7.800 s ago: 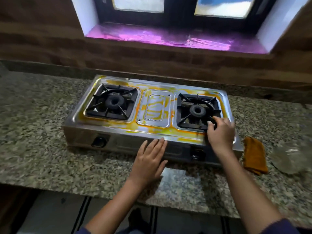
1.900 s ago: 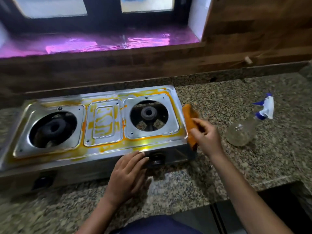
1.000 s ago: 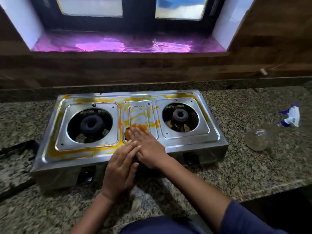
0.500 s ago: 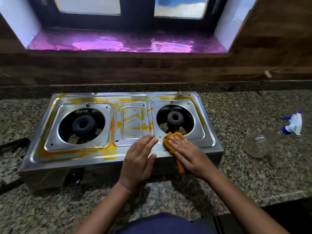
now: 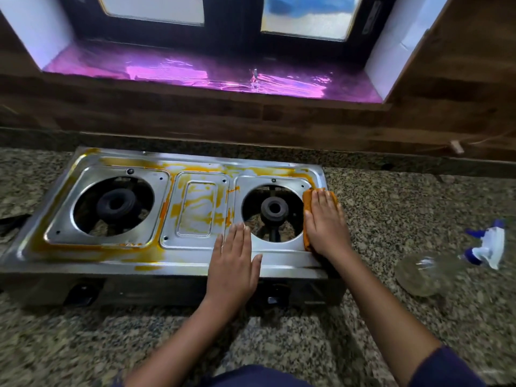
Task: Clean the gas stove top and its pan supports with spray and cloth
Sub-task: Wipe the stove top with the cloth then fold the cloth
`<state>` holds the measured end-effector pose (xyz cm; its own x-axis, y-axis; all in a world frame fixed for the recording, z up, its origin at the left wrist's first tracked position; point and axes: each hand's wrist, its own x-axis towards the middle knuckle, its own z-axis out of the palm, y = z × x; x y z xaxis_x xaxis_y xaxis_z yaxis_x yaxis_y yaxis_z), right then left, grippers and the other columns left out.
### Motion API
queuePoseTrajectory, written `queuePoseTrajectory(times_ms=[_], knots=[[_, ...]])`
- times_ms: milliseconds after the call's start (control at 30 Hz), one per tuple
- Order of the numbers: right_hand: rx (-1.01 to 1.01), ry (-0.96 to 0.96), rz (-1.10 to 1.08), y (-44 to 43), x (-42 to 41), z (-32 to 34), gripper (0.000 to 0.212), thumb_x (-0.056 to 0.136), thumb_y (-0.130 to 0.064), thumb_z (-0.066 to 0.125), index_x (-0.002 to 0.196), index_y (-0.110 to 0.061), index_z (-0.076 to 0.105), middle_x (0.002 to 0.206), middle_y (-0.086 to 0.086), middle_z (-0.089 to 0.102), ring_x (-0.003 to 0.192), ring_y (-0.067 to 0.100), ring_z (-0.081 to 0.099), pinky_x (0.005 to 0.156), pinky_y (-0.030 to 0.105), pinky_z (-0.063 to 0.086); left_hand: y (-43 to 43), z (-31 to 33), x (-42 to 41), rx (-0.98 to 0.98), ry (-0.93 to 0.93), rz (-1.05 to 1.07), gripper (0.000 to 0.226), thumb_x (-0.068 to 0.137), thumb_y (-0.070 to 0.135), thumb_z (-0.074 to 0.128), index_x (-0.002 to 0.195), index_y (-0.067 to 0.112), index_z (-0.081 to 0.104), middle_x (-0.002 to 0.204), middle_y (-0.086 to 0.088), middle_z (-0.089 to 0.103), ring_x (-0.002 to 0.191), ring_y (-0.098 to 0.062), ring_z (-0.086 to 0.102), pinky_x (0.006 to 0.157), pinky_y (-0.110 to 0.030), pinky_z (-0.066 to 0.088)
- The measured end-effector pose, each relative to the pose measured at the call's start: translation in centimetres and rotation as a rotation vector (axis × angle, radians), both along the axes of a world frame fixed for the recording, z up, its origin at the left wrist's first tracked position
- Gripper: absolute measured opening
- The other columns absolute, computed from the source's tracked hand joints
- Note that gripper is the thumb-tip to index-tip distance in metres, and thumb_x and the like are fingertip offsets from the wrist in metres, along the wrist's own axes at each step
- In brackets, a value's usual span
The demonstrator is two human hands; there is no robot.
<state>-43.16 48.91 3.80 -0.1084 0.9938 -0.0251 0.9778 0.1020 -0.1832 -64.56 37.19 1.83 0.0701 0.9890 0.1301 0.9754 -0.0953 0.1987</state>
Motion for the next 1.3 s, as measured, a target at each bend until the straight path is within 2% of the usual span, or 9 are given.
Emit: queuePoseTrajectory(times_ms=[267, 433, 600, 700, 933, 1100, 1200, 1300], knots=[[0.008, -0.027, 0.078, 10.2, -1.1, -0.1, 0.061, 0.104, -0.039, 0.022, 0.156, -0.010, 0.009, 0.164, 0.007, 0.006, 0.151, 0.019, 0.002, 0.122, 0.038, -0.002, -0.1, -0.1, -0.1, -0.009, 0.052, -0.012, 0.063, 0.099, 0.041, 0.025, 0.147, 0.002, 0.036, 0.154, -0.014, 0.035, 0.145, -0.028, 0.029, 0.114, -0.049, 0.020], [-0.030, -0.001, 0.130, 13.0, -2.9, 0.0, 0.061, 0.104, -0.040, 0.021, 0.156, -0.010, 0.008, 0.164, 0.007, 0.003, 0.151, 0.020, 0.001, 0.121, 0.039, -0.003, -0.1, 0.2, 0.0, -0.030, 0.096, -0.005, 0.062, 0.099, 0.041, 0.024, 0.148, 0.003, 0.035, 0.155, -0.013, 0.032, 0.146, -0.027, 0.025, 0.114, -0.050, 0.019], [-0.033, 0.026, 0.302, 14.2, -7.3, 0.2, 0.057, 0.105, -0.037, 0.024, 0.155, -0.012, 0.016, 0.164, 0.005, 0.010, 0.151, 0.019, 0.004, 0.121, 0.041, -0.001, -0.2, 0.2, 0.1, -0.010, 0.101, -0.006, 0.061, 0.098, 0.039, 0.028, 0.147, 0.003, 0.037, 0.154, -0.013, 0.035, 0.145, -0.026, 0.027, 0.114, -0.049, 0.018], [-0.049, 0.037, 0.412, 14.5, -10.7, 0.7, 0.057, 0.105, -0.039, 0.025, 0.155, -0.013, 0.016, 0.164, 0.005, 0.012, 0.151, 0.020, 0.004, 0.120, 0.043, 0.000, -0.2, 0.2, 0.2, -0.015, 0.090, 0.005, 0.061, 0.099, 0.039, 0.029, 0.148, 0.004, 0.033, 0.156, -0.012, 0.031, 0.147, -0.025, 0.023, 0.115, -0.049, 0.017], [-0.079, 0.011, 0.614, 13.5, -17.6, 0.8, 0.066, 0.103, -0.050, 0.022, 0.157, -0.016, 0.005, 0.165, 0.002, 0.001, 0.151, 0.018, -0.004, 0.120, 0.042, -0.005, -0.2, 0.4, 0.1, -0.047, 0.079, 0.012, 0.060, 0.099, 0.039, 0.030, 0.148, 0.004, 0.034, 0.156, -0.011, 0.031, 0.147, -0.025, 0.023, 0.116, -0.049, 0.017], [-0.024, -0.032, 0.886, 12.5, -18.4, 0.5, 0.064, 0.099, -0.048, 0.015, 0.156, -0.019, 0.007, 0.164, 0.003, 0.002, 0.151, 0.017, -0.003, 0.119, 0.034, -0.007, -0.2, 0.6, -0.1, -0.061, 0.044, 0.009, 0.062, 0.100, 0.043, 0.029, 0.148, 0.006, 0.035, 0.156, -0.010, 0.033, 0.148, -0.023, 0.021, 0.115, -0.047, 0.015], [-0.047, -0.018, 1.064, 10.6, -18.3, -0.1, 0.069, 0.095, -0.052, 0.006, 0.156, -0.020, 0.009, 0.164, 0.003, 0.005, 0.151, 0.018, -0.001, 0.122, 0.038, -0.002, -0.7, 1.1, -0.8, -0.020, -0.027, -0.005, 0.064, 0.101, 0.048, 0.032, 0.151, 0.009, 0.030, 0.159, -0.006, 0.027, 0.149, -0.019, 0.016, 0.117, -0.045, 0.015], [-0.074, 0.019, 1.161, 7.6, -17.3, -0.1, 0.063, 0.099, -0.049, 0.011, 0.156, -0.021, 0.010, 0.164, 0.001, 0.006, 0.151, 0.016, -0.001, 0.122, 0.039, 0.000, -2.5, 1.5, -3.0, 0.053, -0.105, 0.033, 0.065, 0.100, 0.048, 0.034, 0.152, 0.010, 0.027, 0.160, -0.004, 0.022, 0.150, -0.017, 0.014, 0.119, -0.044, 0.015]])
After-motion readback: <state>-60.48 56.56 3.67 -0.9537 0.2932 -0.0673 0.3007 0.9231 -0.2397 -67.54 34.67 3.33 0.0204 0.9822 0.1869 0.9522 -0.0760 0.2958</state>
